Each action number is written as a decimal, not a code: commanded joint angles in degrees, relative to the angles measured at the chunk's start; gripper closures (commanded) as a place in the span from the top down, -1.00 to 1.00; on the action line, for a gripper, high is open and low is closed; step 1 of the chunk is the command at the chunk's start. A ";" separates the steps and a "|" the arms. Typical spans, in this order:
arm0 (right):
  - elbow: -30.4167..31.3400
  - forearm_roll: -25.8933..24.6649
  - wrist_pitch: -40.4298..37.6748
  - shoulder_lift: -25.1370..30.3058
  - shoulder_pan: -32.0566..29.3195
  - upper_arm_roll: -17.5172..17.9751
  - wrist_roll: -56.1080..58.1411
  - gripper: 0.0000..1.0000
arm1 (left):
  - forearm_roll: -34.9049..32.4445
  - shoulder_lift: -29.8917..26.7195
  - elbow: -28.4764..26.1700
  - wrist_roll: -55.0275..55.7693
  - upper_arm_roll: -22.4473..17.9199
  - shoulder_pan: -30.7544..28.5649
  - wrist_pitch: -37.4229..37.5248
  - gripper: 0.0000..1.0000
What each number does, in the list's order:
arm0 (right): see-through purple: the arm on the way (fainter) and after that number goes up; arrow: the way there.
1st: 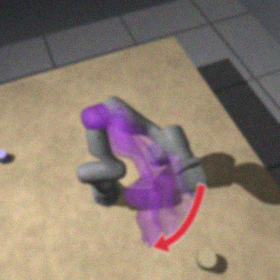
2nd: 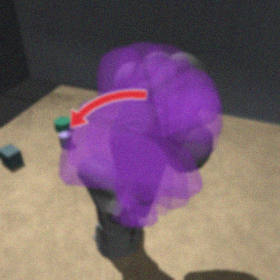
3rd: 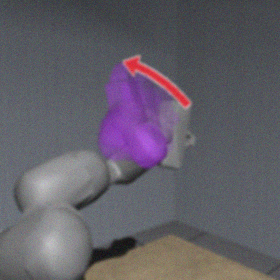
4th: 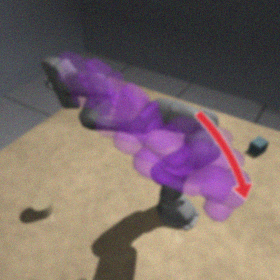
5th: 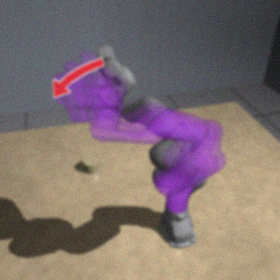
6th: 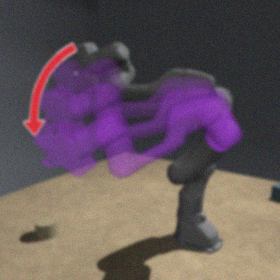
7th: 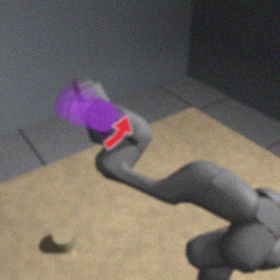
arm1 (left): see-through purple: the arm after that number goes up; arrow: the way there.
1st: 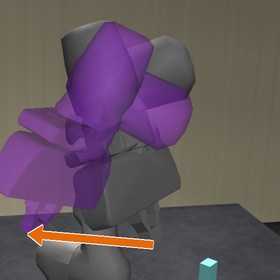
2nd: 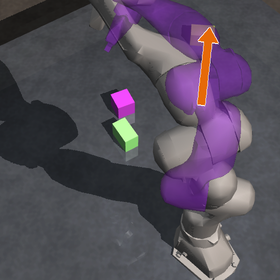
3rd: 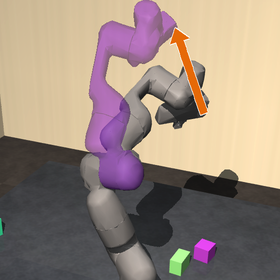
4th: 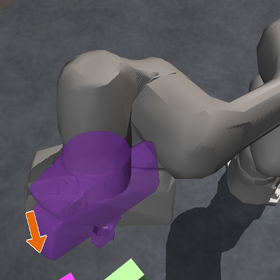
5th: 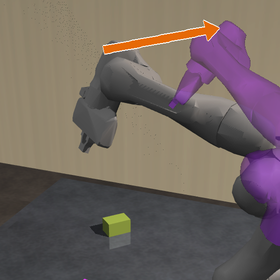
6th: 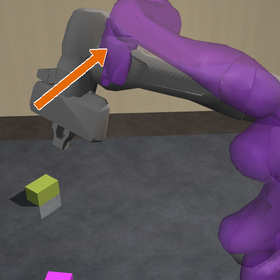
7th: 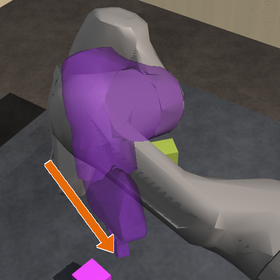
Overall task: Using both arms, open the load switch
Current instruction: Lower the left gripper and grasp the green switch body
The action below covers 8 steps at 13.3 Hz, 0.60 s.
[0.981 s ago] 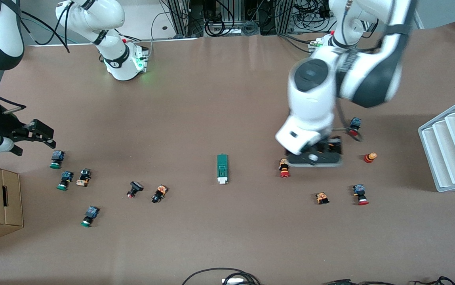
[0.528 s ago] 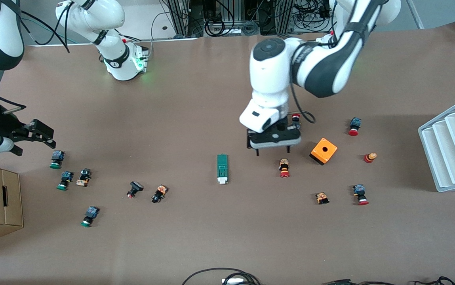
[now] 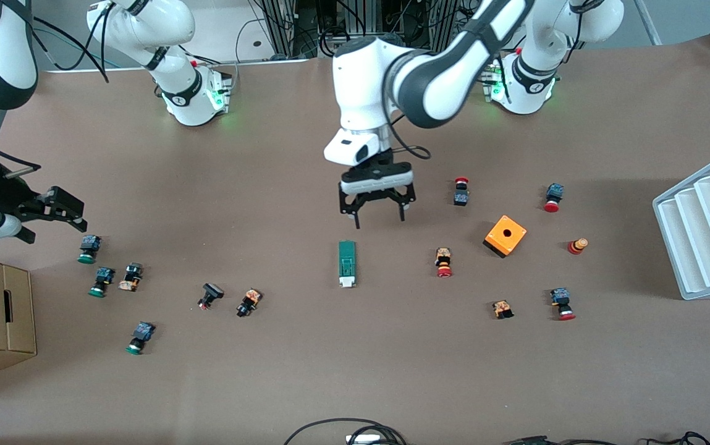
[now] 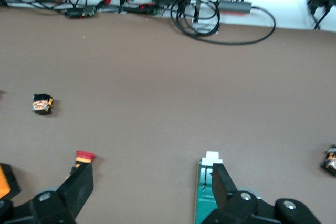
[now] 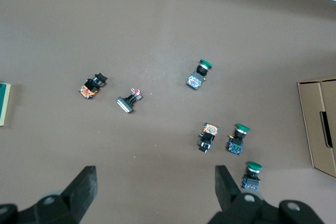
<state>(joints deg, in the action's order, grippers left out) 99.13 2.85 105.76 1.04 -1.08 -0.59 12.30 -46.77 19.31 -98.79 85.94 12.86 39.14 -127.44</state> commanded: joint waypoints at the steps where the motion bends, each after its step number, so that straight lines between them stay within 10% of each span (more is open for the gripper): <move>1: -0.52 -0.30 0.32 -0.17 -0.41 0.24 0.45 1.00 | -7.43 1.60 -0.09 9.38 -0.47 2.16 -2.02 1.00; 8: -0.52 -0.30 0.32 -0.17 -0.41 0.24 0.45 1.00 | -29.48 8.97 0.00 35.92 2.51 5.59 -1.32 1.00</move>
<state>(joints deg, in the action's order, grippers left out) 99.13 2.85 105.76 1.04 -1.09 -0.60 12.30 -70.92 25.77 -99.12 115.30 14.64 44.07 -128.78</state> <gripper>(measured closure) 0.000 0.000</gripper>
